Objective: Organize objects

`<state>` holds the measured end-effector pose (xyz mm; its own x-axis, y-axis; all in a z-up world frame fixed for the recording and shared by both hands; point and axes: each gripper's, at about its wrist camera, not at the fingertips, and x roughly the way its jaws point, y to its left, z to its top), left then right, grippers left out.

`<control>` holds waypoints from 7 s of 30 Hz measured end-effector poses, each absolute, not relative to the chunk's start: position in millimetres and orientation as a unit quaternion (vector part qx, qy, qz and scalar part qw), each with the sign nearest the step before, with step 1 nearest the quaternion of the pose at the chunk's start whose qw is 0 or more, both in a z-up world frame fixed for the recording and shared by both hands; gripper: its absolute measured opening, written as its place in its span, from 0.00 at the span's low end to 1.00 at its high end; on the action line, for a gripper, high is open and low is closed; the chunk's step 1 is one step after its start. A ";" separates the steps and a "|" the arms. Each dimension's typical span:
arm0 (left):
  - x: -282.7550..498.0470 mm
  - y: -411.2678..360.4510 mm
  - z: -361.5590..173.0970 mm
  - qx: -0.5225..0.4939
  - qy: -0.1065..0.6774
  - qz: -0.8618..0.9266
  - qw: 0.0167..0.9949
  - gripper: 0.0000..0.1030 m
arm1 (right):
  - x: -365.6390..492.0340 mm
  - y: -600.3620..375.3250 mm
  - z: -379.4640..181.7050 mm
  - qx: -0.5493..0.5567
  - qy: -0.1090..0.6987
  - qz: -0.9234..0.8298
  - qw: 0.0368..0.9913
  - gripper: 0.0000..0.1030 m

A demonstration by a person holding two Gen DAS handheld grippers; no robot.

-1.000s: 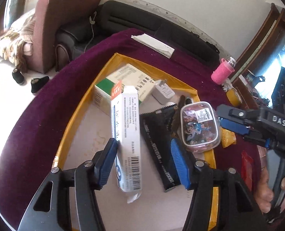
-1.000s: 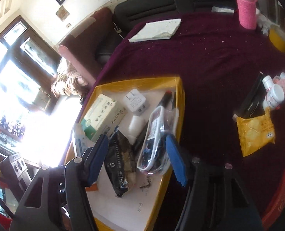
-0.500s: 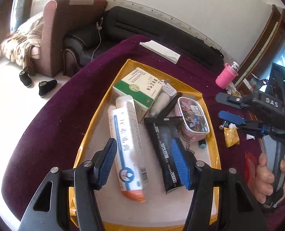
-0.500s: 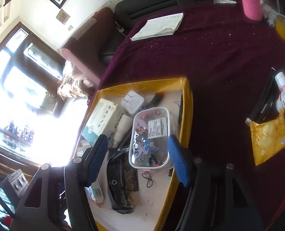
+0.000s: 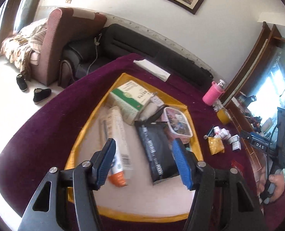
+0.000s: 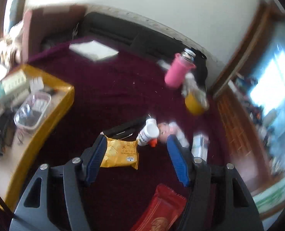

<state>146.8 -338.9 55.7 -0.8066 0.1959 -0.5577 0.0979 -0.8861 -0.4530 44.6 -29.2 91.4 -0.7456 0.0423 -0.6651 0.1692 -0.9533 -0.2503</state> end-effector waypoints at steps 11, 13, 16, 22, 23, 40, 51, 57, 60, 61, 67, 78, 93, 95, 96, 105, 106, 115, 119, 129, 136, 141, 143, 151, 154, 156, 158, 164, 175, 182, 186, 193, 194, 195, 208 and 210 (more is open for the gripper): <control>104.9 -321.7 62.6 -0.389 -0.201 0.899 -0.002 0.60 | 68.0 37.2 75.1 0.312 -0.079 -0.940 0.115 0.71; 97.3 -333.6 54.7 -0.404 -0.248 0.880 0.021 0.59 | 64.3 38.7 66.8 0.318 -0.073 -0.940 0.105 0.71; 80.2 -341.4 48.1 -0.406 -0.288 0.867 0.033 0.59 | 58.0 51.2 55.8 0.342 -0.108 -0.927 0.106 0.71; 23.2 -338.6 34.2 -0.439 -0.310 0.843 0.011 0.59 | 55.8 76.1 44.5 0.349 -0.135 -0.923 0.092 0.71; 12.7 -338.5 27.3 -0.448 -0.323 0.833 0.006 0.60 | 56.7 79.1 44.8 0.349 -0.136 -0.923 0.090 0.71; 30.3 -202.6 90.6 -0.421 -0.137 0.889 0.114 0.63 | 50.3 179.0 54.7 0.358 -0.175 -0.917 0.013 0.71; 30.5 -108.9 87.7 -0.446 -0.069 0.876 0.170 0.63 | -28.7 229.5 37.4 0.395 -0.181 -0.901 -0.010 0.70; 27.5 -94.0 96.3 -0.435 -0.038 0.884 0.169 0.63 | -94.9 219.1 19.1 0.458 -0.132 -0.879 -0.021 0.55; 18.1 -83.5 100.1 -0.418 -0.025 0.892 0.170 0.63 | -103.5 220.6 5.3 0.474 -0.145 -0.868 -0.033 0.30; 12.7 -79.6 99.5 -0.415 -0.019 0.894 0.166 0.62 | -99.6 224.4 3.6 0.474 -0.161 -0.865 -0.033 0.30; -29.4 -43.6 84.7 -0.417 0.007 0.889 0.190 0.62 | -38.7 250.5 13.9 0.424 -0.261 -0.867 0.007 0.30; -81.7 37.2 35.5 -0.396 0.189 0.886 0.150 0.62 | -13.4 257.5 2.1 0.387 -0.327 -0.859 0.066 0.31; -69.5 -1.5 67.6 -0.395 0.049 0.901 0.171 0.28 | -17.1 250.8 -0.3 0.388 -0.308 -0.865 0.073 0.31; -50.8 -18.9 86.6 -0.376 0.030 0.909 0.177 0.28 | -16.3 251.5 -1.1 0.388 -0.311 -0.865 0.072 0.31; -41.6 -29.2 95.0 -0.369 0.022 0.912 0.178 0.28 | -16.1 252.3 -2.0 0.388 -0.314 -0.863 0.073 0.31; 64.1 -183.5 142.6 -0.342 -0.067 0.926 0.145 0.29 | -11.1 237.0 9.1 0.380 -0.276 -0.881 0.055 0.31; 73.2 -200.5 143.5 -0.344 -0.069 0.927 0.135 0.29 | -9.0 229.5 15.4 0.380 -0.268 -0.883 0.060 0.31; 99.7 -313.6 101.0 -0.410 -0.088 0.907 0.042 0.29 | 27.4 78.3 84.7 0.398 -0.206 -0.865 0.224 0.31; 95.0 -338.1 69.4 -0.443 -0.094 0.891 0.008 0.29 | 35.6 -3.4 81.5 0.434 -0.176 -0.836 0.287 0.31; 78.3 -362.6 33.9 -0.495 -0.073 0.866 -0.004 0.29 | 38.1 -144.3 35.6 0.507 -0.081 -0.797 0.318 0.32; 65.5 -362.6 35.5 -0.490 -0.076 0.868 0.004 0.33 | 24.1 -186.2 11.1 0.534 -0.034 -0.792 0.293 0.32; 70.7 -363.5 45.7 -0.484 -0.102 0.868 0.040 0.54 | 14.0 -200.7 3.1 0.535 -0.008 -0.799 0.274 0.32; 74.6 -362.2 52.2 -0.478 -0.097 0.872 0.040 0.62 | 13.8 -201.8 4.9 0.532 0.001 -0.805 0.263 0.32; 94.1 -373.6 82.2 -0.436 -0.124 0.891 0.029 0.62 | 15.1 -185.8 37.8 0.497 -0.009 -0.827 0.262 0.41; 105.1 -376.8 90.5 -0.415 -0.131 0.900 0.014 0.62 | 20.5 -174.3 55.8 0.472 -0.024 -0.841 0.265 0.46; 113.0 -377.3 93.5 -0.406 -0.145 0.902 0.016 0.62 | 25.3 -167.9 63.5 0.460 -0.036 -0.844 0.272 0.48; 118.9 -372.3 95.0 -0.400 -0.154 0.903 0.023 0.62 | 29.5 -165.9 67.2 0.451 -0.041 -0.849 0.273 0.49; 118.4 -332.7 91.1 -0.400 -0.146 0.903 0.050 0.69 | 39.7 -129.4 64.3 0.435 -0.068 -0.859 0.261 0.49; 102.1 -233.1 49.2 -0.425 -0.056 0.901 0.067 0.68 | 47.7 22.6 48.0 0.442 -0.157 -0.869 0.157 0.49; 119.4 -217.2 50.5 -0.432 -0.036 0.899 0.061 0.69 | 51.2 91.6 47.3 0.433 -0.183 -0.876 0.109 0.53; 132.2 -224.5 74.0 -0.405 -0.067 0.910 0.063 0.68 | 35.3 111.5 44.8 0.434 -0.181 -0.879 0.085 0.53; 143.7 -210.9 96.4 -0.377 -0.067 0.918 0.105 0.69 | -30.9 147.6 32.6 0.460 -0.176 -0.870 0.026 0.53; 141.7 -207.9 96.8 -0.379 -0.066 0.916 0.112 0.69 | -41.4 149.8 29.9 0.467 -0.166 -0.869 0.015 0.53; 140.1 -205.5 96.8 -0.380 -0.065 0.915 0.117 0.69 | -52.1 150.8 26.9 0.473 -0.152 -0.868 0.006 0.53; 106.5 -191.0 103.0 -0.399 -0.074 0.903 0.141 0.69 | -130.6 146.9 -1.6 0.513 -0.102 -0.852 -0.031 0.31; 94.4 -183.8 104.3 -0.405 -0.079 0.899 0.149 0.68 | -132.8 146.0 -3.4 0.511 -0.099 -0.854 -0.028 0.29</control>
<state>94.4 -183.8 104.3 -0.6283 0.3313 -0.7039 -0.2034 -0.9433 -0.2624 -132.8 146.0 -3.4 -0.4771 -0.0529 -0.8772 -0.1501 -0.9786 0.1407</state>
